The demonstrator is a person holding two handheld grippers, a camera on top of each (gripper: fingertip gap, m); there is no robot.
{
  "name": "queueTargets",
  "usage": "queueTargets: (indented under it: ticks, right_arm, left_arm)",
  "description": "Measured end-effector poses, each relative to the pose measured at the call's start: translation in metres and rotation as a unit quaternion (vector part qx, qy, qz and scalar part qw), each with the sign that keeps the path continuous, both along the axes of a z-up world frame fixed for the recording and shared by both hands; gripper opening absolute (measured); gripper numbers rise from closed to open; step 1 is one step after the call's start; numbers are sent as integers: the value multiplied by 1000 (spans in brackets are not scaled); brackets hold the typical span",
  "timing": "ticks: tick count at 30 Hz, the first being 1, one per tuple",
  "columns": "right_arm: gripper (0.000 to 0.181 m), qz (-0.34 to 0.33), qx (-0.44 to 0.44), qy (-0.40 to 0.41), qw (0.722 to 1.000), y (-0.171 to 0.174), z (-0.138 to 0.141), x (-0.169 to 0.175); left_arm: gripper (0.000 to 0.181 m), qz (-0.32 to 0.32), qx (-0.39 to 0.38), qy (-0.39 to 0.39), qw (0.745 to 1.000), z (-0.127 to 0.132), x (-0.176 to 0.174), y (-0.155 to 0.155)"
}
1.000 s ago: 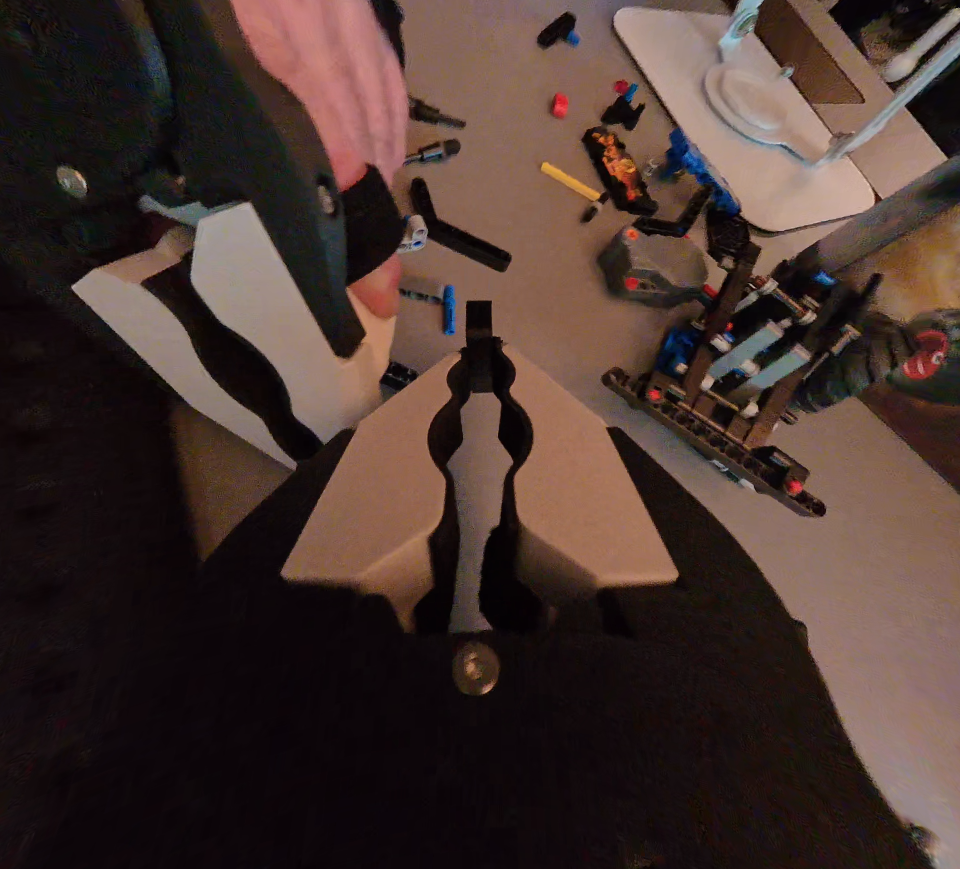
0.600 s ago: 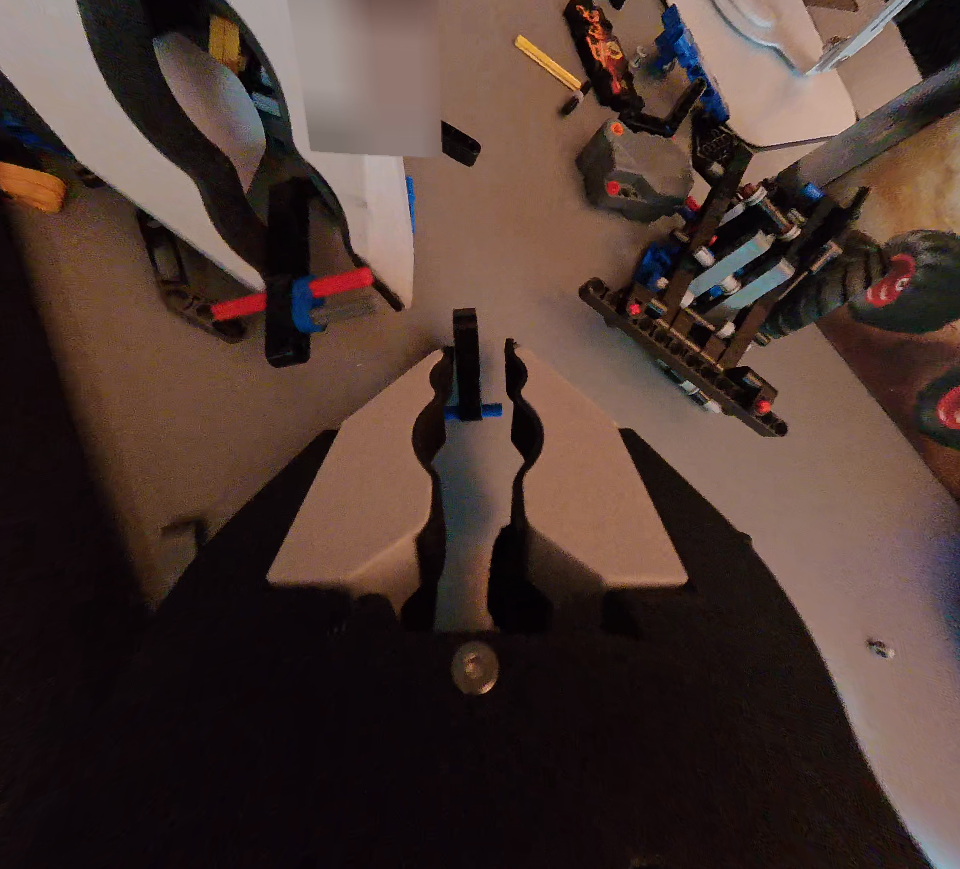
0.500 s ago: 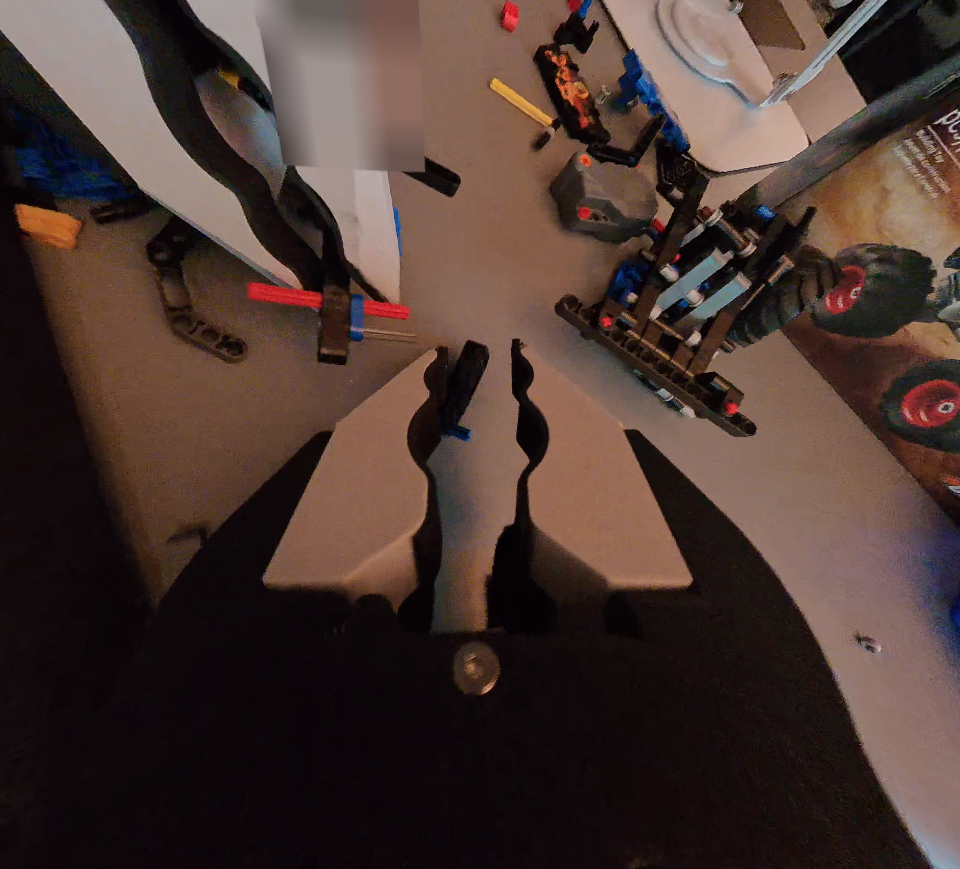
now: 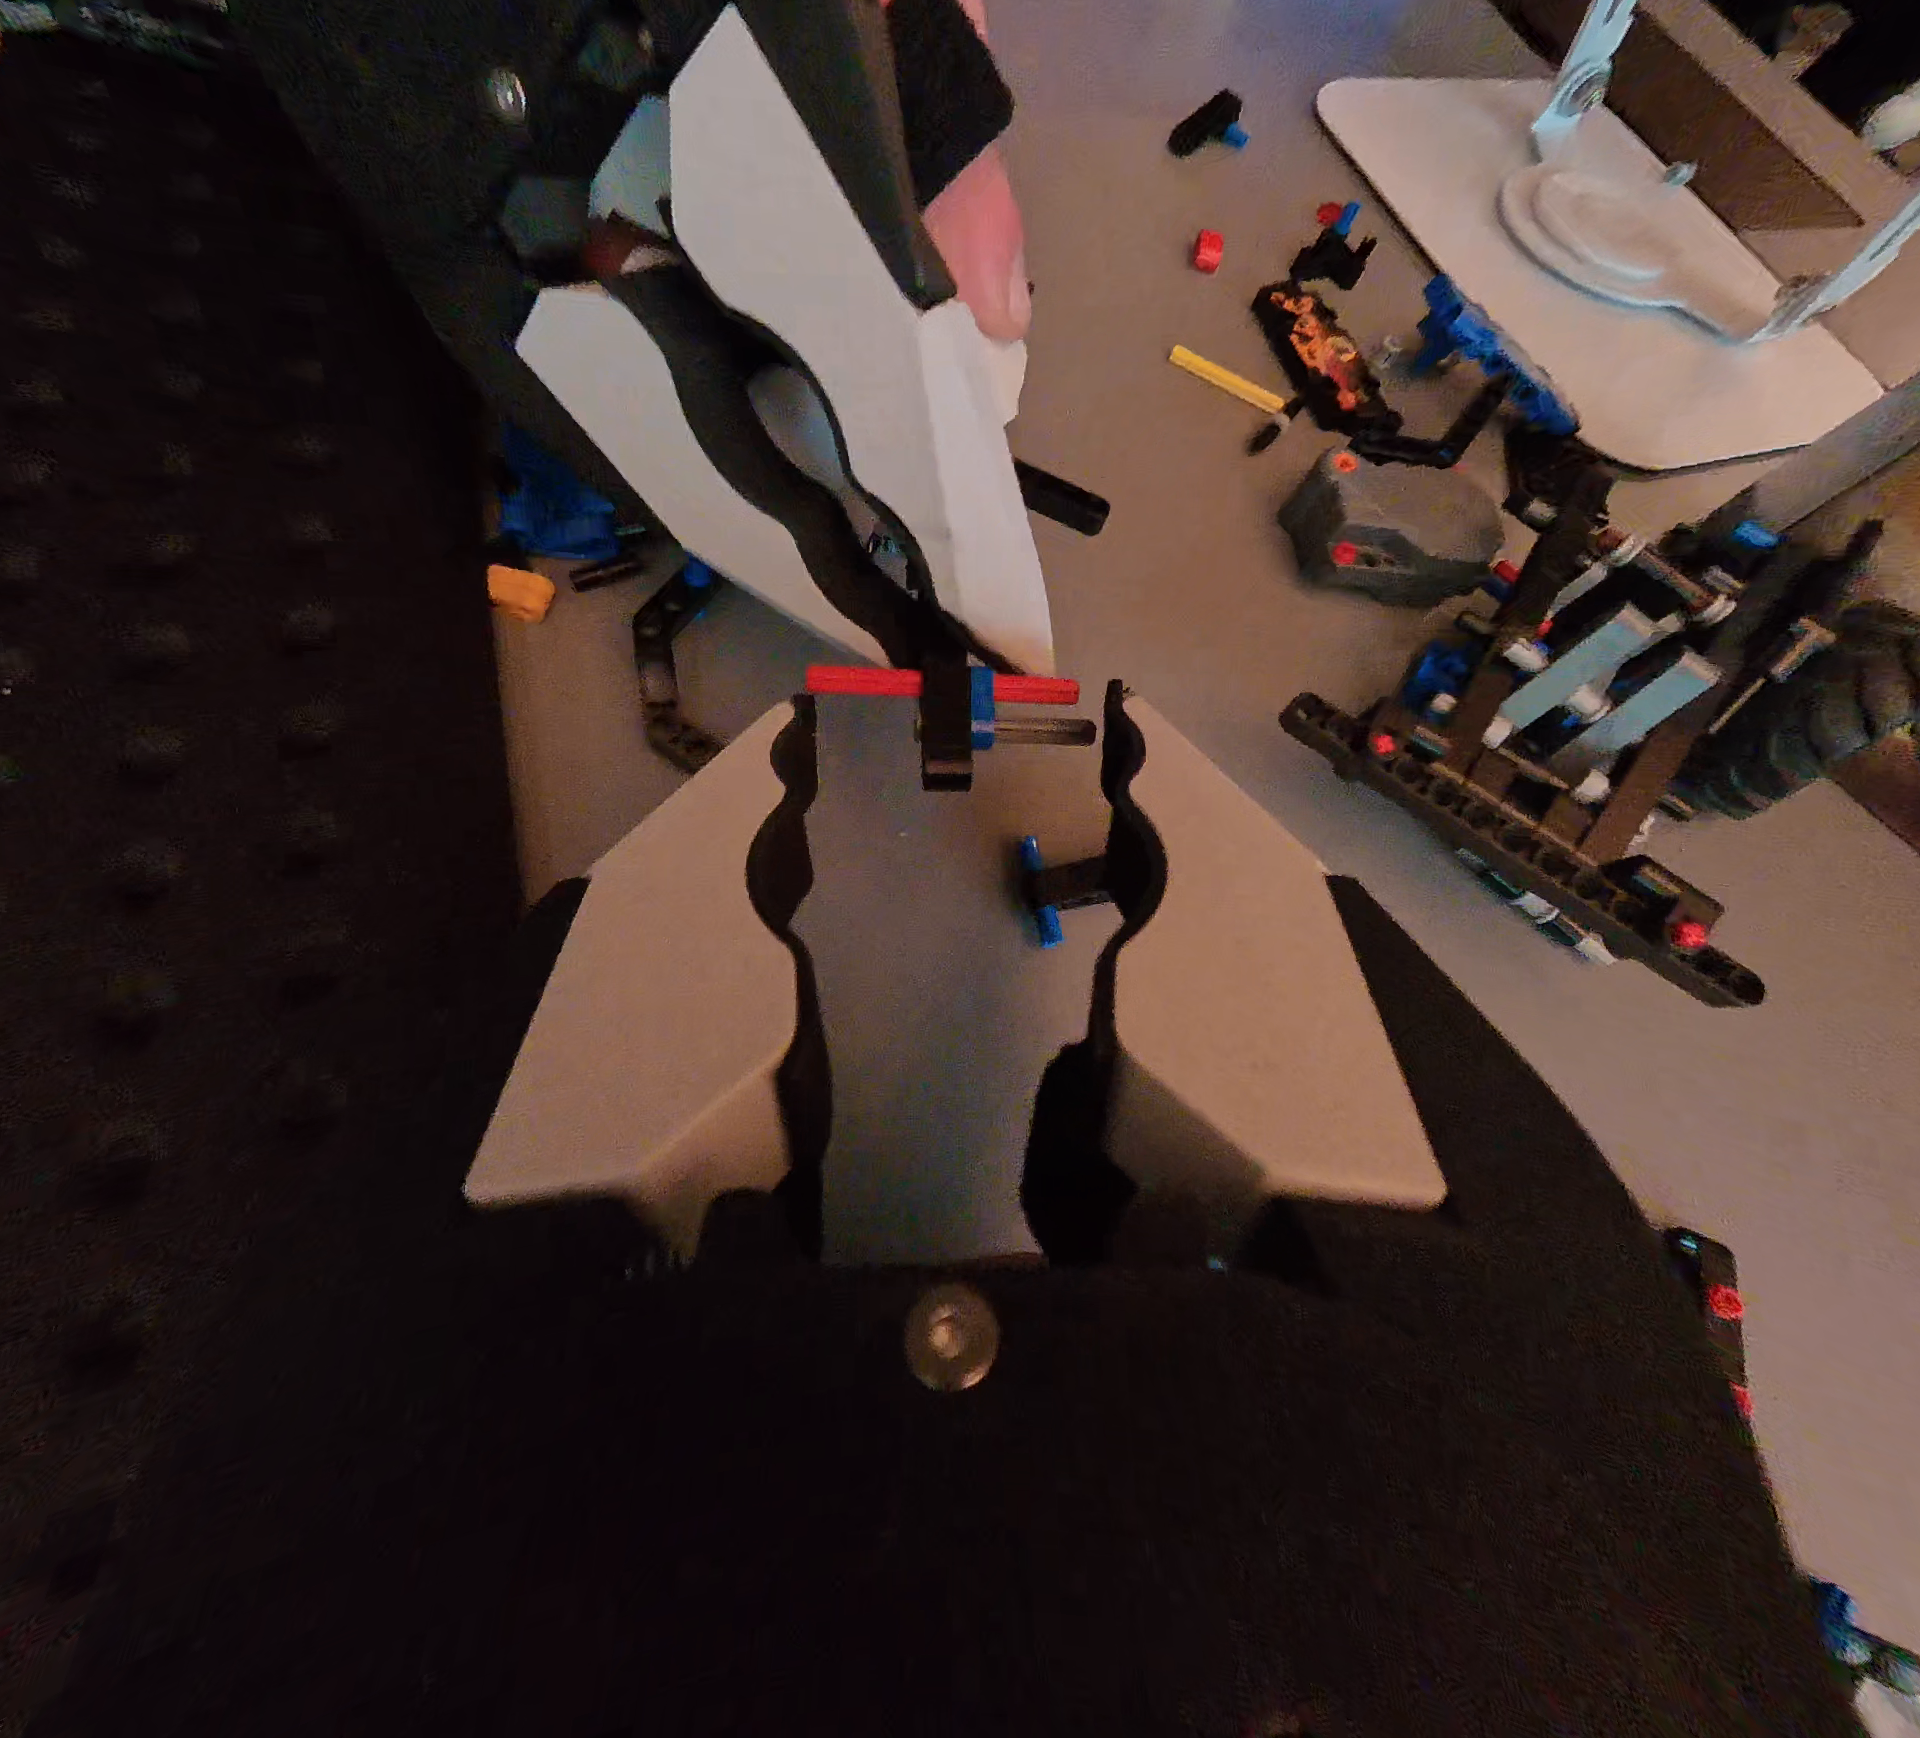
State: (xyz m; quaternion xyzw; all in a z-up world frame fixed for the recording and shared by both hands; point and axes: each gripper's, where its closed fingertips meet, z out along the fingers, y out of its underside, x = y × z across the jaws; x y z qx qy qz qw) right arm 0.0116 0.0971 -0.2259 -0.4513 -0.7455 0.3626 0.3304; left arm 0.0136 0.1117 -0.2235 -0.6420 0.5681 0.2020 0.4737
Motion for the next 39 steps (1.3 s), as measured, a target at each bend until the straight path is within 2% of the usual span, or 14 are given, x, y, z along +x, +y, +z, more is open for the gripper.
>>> queueTargets:
  ticks: [2, 3, 8, 12, 17, 21, 24, 29, 35, 39]
  right_arm:
    - [52, -4, -12, 6, 1000, 2, 3, 0]
    - [43, -5, -6, 2, 1000, 4, 1, 0]
    - [33, 8, 22, 14, 1000, 2, 3, 2]
    - [32, 1, 5, 21, 1000, 5, 9, 2]
    - [30, -13, 54, 21, 998, 8, 8, 0]
    - [29, -18, 27, 32, 999, 11, 16, -1]
    - [31, -23, 57, 14, 998, 10, 10, -4]
    - [33, -62, -26, 18, 998, 22, 12, -10]
    - [33, -79, -2, 23, 997, 22, 12, -13]
    - [30, -61, 78, 22, 995, 21, 10, -12]
  left_arm:
    - [8, -4, 17, 8, 1000, 3, 1, 2]
    - [8, -11, 19, 2, 1000, 5, 4, 1]
    - [8, -20, 25, 13, 999, 2, 7, 0]
    - [7, -1, 36, 11, 999, 5, 6, 4]
    - [7, 24, 23, 8, 999, 0, 3, 7]
    - [7, 43, 24, -23, 998, 6, 3, 10]
    - [6, 48, 27, 6, 998, -2, 2, 11]
    - [6, 87, 58, 17, 994, 7, -8, 21]
    - [7, 94, 61, 21, 993, 7, -10, 22]
    - [7, 90, 42, 22, 995, 2, -8, 22]
